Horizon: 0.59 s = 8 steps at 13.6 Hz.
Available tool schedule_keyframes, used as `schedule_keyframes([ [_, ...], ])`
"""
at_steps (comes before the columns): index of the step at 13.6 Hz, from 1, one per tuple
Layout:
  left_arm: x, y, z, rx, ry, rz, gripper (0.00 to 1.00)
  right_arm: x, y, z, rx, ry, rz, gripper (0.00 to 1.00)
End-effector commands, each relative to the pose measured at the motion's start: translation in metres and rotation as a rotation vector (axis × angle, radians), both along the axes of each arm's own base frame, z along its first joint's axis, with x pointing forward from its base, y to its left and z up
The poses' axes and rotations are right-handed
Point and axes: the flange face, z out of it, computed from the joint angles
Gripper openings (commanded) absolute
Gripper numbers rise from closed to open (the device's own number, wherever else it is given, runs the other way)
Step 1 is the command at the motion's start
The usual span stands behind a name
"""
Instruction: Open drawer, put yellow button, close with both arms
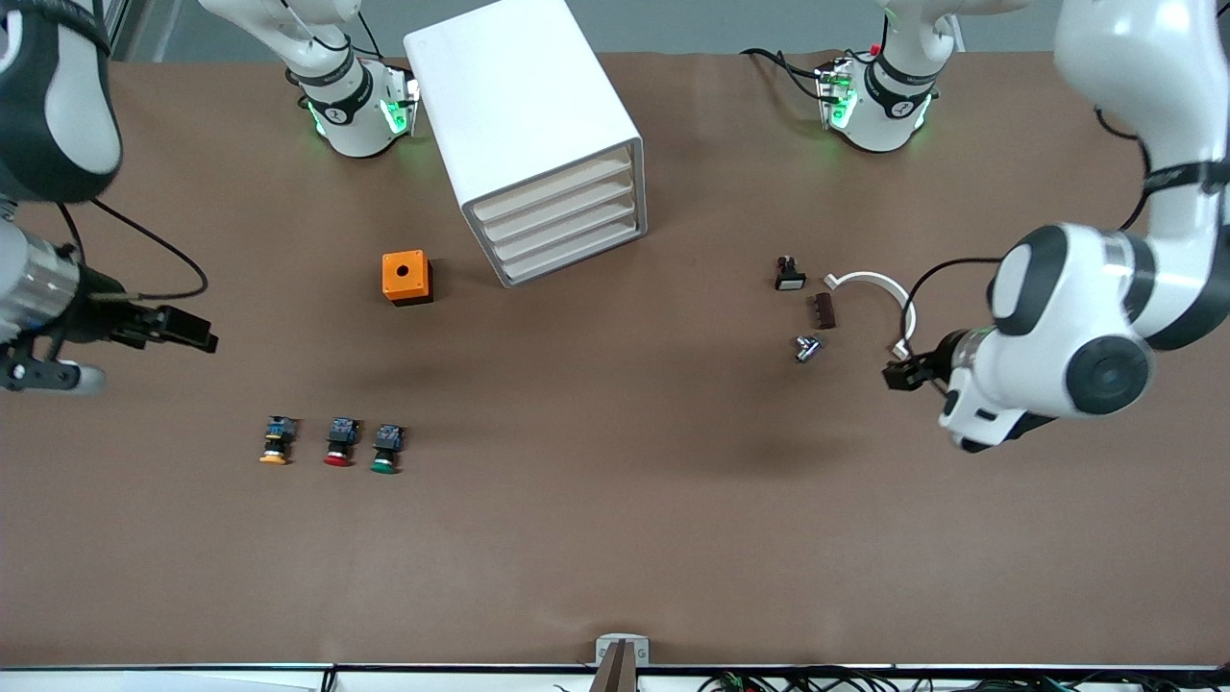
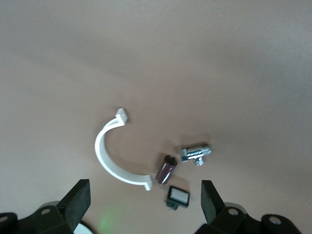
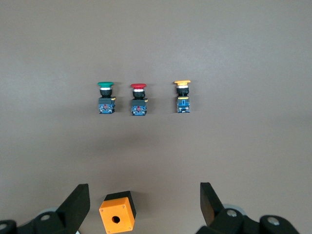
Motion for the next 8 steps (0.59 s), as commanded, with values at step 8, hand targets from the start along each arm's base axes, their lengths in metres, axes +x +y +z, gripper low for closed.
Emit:
schedule_keyframes([
  [8,-0.015,-0.148,-0.075,0.159,0.011,0.479,1.0,0.023,-0.021,-0.129,0.006,0.032,-0.025,1.0],
])
